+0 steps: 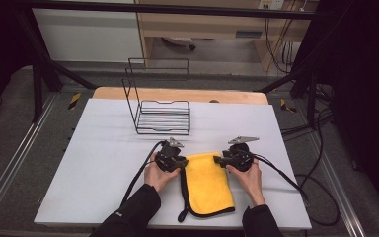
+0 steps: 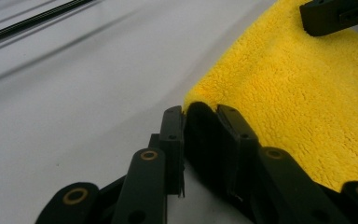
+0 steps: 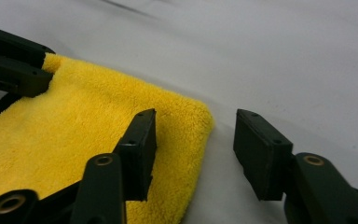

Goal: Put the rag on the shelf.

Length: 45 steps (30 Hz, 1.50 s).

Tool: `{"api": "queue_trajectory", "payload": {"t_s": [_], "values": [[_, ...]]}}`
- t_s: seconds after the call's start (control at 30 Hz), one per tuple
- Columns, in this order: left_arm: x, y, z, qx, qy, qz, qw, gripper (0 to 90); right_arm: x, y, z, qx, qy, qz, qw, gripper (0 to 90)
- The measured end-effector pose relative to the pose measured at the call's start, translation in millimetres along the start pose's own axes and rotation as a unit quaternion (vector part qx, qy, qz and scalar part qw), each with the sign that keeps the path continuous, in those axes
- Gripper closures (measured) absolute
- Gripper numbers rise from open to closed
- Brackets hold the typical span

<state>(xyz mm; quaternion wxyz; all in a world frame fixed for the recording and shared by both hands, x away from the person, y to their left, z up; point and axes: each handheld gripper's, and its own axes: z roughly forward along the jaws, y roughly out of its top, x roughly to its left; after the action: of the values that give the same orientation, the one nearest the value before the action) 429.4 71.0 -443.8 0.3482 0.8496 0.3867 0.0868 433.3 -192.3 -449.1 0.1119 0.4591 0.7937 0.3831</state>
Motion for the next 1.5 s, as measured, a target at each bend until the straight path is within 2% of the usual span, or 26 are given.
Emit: {"api": "queue_trajectory", "payload": {"t_s": [0.3, 0.5, 0.63, 0.77, 1.03, 1.23, 1.5], "values": [[3.5, 0.4, 0.0, 0.002, -0.012, -0.001, 0.9999, 72.3, 2.3, -1.4, 1.4, 0.019, 0.029, 0.021, 0.9992, 71.2], [7.0, 0.7, 0.2, 0.003, -0.027, -0.024, 0.9993, 74.6, 2.7, -0.6, 0.6, 0.020, 0.034, 0.031, 0.9987, 81.5], [8.5, 0.6, -1.0, 0.000, -0.034, -0.034, 0.9988, 77.0, 3.1, -0.1, -0.5, 0.018, 0.035, 0.033, 0.9987, 82.8], [8.1, -0.4, -5.9, -0.017, -0.037, -0.036, 0.9985, 78.1, 4.7, 0.4, -4.5, 0.010, 0.031, 0.027, 0.9991, 83.0], [2.5, 2.4, -22.9, -0.050, -0.041, -0.020, 0.9977, 78.5, 9.3, 2.7, -20.5, -0.020, 0.032, 0.021, 0.9991, 83.1], [-2.2, 2.9, -29.8, -0.063, -0.039, -0.009, 0.9972, 78.6, 13.9, 3.5, -31.6, -0.036, 0.030, 0.010, 0.9988, 83.2], [-5.9, 3.0, -42.2, -0.084, -0.045, -0.003, 0.9954, 78.8, 21.1, 5.8, -45.2, -0.056, 0.030, 0.003, 0.9980, 83.3]]}}
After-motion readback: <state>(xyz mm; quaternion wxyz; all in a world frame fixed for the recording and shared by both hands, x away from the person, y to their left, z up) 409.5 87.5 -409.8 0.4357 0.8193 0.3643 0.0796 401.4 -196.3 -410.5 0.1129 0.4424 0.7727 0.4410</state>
